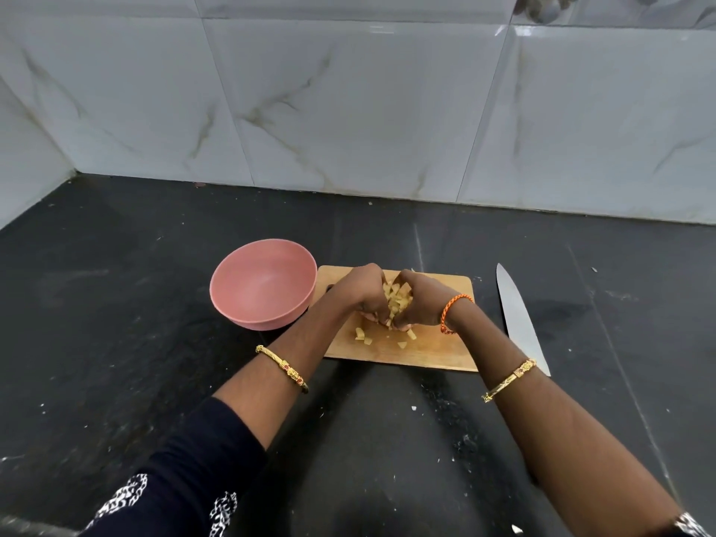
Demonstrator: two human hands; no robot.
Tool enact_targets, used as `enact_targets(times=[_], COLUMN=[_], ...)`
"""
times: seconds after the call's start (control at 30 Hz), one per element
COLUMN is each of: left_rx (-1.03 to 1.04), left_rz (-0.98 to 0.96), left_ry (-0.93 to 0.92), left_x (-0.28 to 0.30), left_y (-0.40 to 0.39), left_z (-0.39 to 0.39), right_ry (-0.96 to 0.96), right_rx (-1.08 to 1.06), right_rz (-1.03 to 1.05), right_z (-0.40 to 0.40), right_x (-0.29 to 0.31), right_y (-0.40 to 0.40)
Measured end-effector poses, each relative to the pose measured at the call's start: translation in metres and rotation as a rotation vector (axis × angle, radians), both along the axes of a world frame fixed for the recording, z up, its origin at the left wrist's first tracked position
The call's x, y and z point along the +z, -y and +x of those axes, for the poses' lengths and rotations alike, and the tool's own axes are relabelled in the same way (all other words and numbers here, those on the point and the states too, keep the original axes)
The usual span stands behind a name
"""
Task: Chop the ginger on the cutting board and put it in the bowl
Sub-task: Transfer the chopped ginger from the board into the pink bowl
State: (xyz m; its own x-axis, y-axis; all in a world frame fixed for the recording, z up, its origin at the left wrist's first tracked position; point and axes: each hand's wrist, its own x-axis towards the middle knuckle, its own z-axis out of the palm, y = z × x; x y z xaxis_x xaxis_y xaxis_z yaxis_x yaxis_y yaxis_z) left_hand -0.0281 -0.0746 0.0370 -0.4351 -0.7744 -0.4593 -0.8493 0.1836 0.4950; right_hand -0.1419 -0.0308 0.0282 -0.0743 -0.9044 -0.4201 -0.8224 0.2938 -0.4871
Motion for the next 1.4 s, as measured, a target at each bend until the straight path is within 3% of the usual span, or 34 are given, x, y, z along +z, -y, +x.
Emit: enact_targets(times=[0.33,0.5,0.57,1.07,1.23,1.4], left_rx=[0.135,0.146,0.139,0.127,0.153,0.238], left_rz=[0.176,0.203,0.191,0.097,0.018,-0.058], left_ry=[-0.107,-0.151,-0.160,-0.193,-0.211,-0.184], left_x=[0.010,0.014,0.015,0.029,0.056,0.093], left_y=[0.003,0.002,0.002,0.000,0.009,0.032], left_z=[-0.001,0.002,0.003,0.012,0.031,0.069], right_ry=[0.111,0.605,0.698,0.641,0.615,0.732], right_rx=[-0.068,-0.359,-0.415,-0.471,-0.409,-0.317], right_rz=[0.057,0.179,0.194,0.105,0.082,0.114], right_z=[-0.004,-0.004,-0.002,0.015,0.029,0.060], right_x=[0.017,0.019,0.016,0.023,0.053,0.089], right_y=[-0.001,-0.004,-0.005,0.002,0.018,0.048])
